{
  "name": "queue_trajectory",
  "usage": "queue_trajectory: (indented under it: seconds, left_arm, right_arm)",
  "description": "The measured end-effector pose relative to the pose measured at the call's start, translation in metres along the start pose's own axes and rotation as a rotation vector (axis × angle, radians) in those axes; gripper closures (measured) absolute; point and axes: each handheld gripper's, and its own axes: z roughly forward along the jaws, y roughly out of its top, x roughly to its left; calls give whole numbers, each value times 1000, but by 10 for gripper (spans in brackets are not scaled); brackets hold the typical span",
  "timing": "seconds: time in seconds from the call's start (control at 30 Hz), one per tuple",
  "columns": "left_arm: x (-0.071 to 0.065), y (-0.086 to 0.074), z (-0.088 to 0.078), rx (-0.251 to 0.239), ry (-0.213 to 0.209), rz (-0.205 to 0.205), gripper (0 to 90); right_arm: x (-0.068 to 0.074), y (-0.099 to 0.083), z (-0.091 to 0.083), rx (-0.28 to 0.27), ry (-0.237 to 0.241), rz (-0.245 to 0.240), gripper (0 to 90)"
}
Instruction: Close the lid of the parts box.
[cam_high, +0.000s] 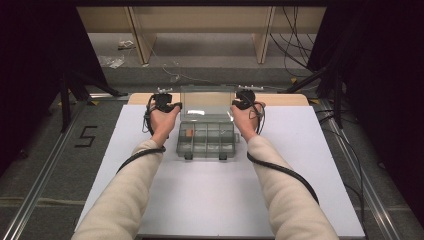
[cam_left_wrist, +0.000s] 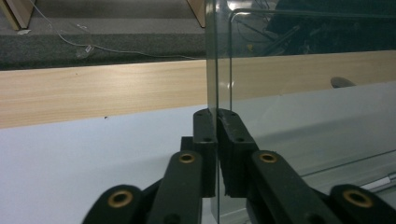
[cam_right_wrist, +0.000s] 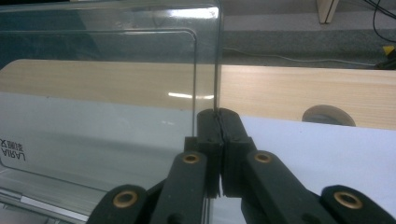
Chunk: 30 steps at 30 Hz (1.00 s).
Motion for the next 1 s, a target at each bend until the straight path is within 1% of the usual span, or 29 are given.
queue_trajectory:
  seconds: [0.07, 0.13, 0.23, 0.33, 0.57, 0.63, 0.73, 0.83, 1.0]
  left_arm:
    - [1, 2, 0, -20, 5, -12, 765]
    - [2, 4, 0, -50, 11, -31, 690]
    - [2, 9, -1, -73, 16, -25, 646]
    - [4, 15, -2, -84, 10, -14, 633]
    - [2, 30, -7, -112, -9, 10, 659]
    - [1, 34, -8, -118, -15, 12, 673]
    - [0, 39, -10, -124, -21, 26, 703]
    - [-1, 41, -11, -118, -16, 34, 733]
    - [-1, 39, -10, -98, -7, 43, 784]
  right_arm:
    - [0, 0, -1, -2, 0, 1, 895]
    - [0, -1, -2, -8, 3, -5, 894]
    - [0, -1, -3, -13, 8, -3, 895]
    - [0, -2, -5, -16, 8, -8, 894]
    - [0, -3, -8, -24, 15, -12, 895]
    - [0, -3, -9, -26, 16, -19, 894]
    - [0, -3, -10, -25, 20, -21, 894]
    - [0, -3, -11, -23, 23, -23, 894]
    - [0, -3, -12, -26, 26, -27, 893]
